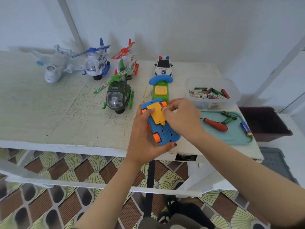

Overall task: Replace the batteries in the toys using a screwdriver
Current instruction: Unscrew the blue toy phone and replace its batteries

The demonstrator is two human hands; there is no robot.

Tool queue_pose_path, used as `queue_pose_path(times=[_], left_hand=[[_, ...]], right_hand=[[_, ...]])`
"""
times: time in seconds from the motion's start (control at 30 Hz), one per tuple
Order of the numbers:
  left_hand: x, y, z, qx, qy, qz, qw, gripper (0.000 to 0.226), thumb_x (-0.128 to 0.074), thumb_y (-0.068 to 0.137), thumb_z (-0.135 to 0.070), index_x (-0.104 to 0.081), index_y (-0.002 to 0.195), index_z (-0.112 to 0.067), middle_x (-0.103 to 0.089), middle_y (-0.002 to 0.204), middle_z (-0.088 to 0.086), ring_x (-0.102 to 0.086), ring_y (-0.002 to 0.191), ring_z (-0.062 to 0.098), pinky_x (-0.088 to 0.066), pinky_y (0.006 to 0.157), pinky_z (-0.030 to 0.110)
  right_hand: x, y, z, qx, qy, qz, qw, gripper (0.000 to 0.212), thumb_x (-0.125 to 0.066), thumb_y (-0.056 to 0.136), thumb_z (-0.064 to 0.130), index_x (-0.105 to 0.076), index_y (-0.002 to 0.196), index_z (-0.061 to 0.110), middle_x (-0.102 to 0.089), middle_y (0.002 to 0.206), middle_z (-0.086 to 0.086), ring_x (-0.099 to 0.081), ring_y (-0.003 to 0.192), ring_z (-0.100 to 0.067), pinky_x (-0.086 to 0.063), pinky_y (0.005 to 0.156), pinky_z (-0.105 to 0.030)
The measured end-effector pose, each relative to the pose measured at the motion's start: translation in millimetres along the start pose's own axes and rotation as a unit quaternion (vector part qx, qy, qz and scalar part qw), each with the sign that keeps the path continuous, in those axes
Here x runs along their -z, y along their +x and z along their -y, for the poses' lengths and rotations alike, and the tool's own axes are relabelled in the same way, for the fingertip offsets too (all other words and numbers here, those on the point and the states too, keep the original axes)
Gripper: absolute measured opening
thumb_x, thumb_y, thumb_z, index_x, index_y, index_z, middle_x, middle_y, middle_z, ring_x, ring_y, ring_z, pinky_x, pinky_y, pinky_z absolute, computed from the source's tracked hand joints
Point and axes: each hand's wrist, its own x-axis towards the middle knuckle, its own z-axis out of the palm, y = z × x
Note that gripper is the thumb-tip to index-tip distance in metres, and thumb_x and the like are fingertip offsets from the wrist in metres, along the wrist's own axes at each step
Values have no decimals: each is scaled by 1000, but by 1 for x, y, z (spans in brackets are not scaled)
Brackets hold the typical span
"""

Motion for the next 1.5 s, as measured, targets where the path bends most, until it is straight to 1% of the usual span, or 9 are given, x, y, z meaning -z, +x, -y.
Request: queue_pose_path(times=[0.13, 0.27, 0.4, 0.53, 0.6, 0.73, 1.0, 1.27, 1.5], left_hand=[[1, 1, -2, -1, -5, 6, 1000, 87, -90, 65, -35, -38, 134, -21, -28, 150, 4, -30, 139, 46, -43, 96, 67], [2, 1, -2, 8, -1, 4, 1000, 87, -91, 64, -34, -39, 132, -20, -32, 146, 2, -33, 137, 46, -44, 95, 66], [2, 2, -3, 9, 2, 3, 1000, 85, -91, 63, -32, -40, 131, -19, -34, 143, 6, -33, 137, 46, -45, 94, 66], [2, 1, -2, 12, -5, 3, 1000, 86, -90, 65, -35, -39, 133, -20, -32, 146, 4, -34, 137, 46, -45, 94, 66], [1, 1, -3, 11, -12, 3, 1000, 87, -90, 65, -35, -39, 134, -19, -32, 146, 3, -33, 137, 47, -45, 94, 66], [0, 1, -5, 6, -15, 0, 1000, 86, -89, 66, -35, -39, 133, -20, -31, 146, -1, -35, 136, 46, -47, 93, 64], [0, 0, -4, 17, -16, -2, 1000, 90, -88, 67, -40, -36, 134, -13, -29, 147, 1, -36, 136, 44, -47, 93, 64], [-1, -1, -6, 1, 4, -5, 1000, 79, -88, 67, -44, -42, 130, -28, -25, 150, -10, -32, 140, 43, -47, 92, 65], [-2, 1, -12, -11, 33, -3, 999, 72, -86, 68, -46, -47, 127, -30, -32, 146, -7, -37, 136, 42, -49, 91, 62]], right_hand=[[3, 2, 0, 49, -58, 5, 997, 22, -58, 87, 27, -56, 66, 19, -57, 119, 3, -52, 112, -16, -30, 100, -37], [6, 0, -4, 86, -77, -9, 993, 18, -61, 86, 27, -61, 72, 15, -55, 123, 1, -51, 114, -15, -30, 101, -37], [4, 0, -8, 74, -22, 20, 997, 14, -63, 86, 25, -56, 76, 18, -55, 116, -1, -53, 109, -15, -39, 99, -36], [6, -2, -15, 76, 75, 51, 993, 7, -66, 86, 20, -59, 87, 17, -59, 108, 2, -57, 102, -14, -41, 78, -12], [8, -5, -21, 88, 124, 87, 985, 11, -69, 86, 20, -61, 93, 23, -60, 111, 7, -57, 103, -11, -39, 80, -6], [9, -9, -32, 97, 178, 148, 968, 24, -71, 85, 20, -61, 98, 37, -56, 125, 9, -56, 106, -2, -43, 93, -23], [6, -13, -42, 100, 225, 139, 959, 34, -72, 84, 15, -64, 103, 42, -55, 126, 14, -57, 106, 0, -43, 94, -23], [-6, -15, -46, 95, 260, 97, 956, 41, -73, 83, 13, -64, 99, 50, -58, 125, 11, -54, 119, -9, -49, 96, -45], [-3, -15, -55, 161, 164, 87, 969, 46, -69, 86, 16, -55, 122, 41, -54, 124, 12, -49, 117, -1, -37, 95, -7]])
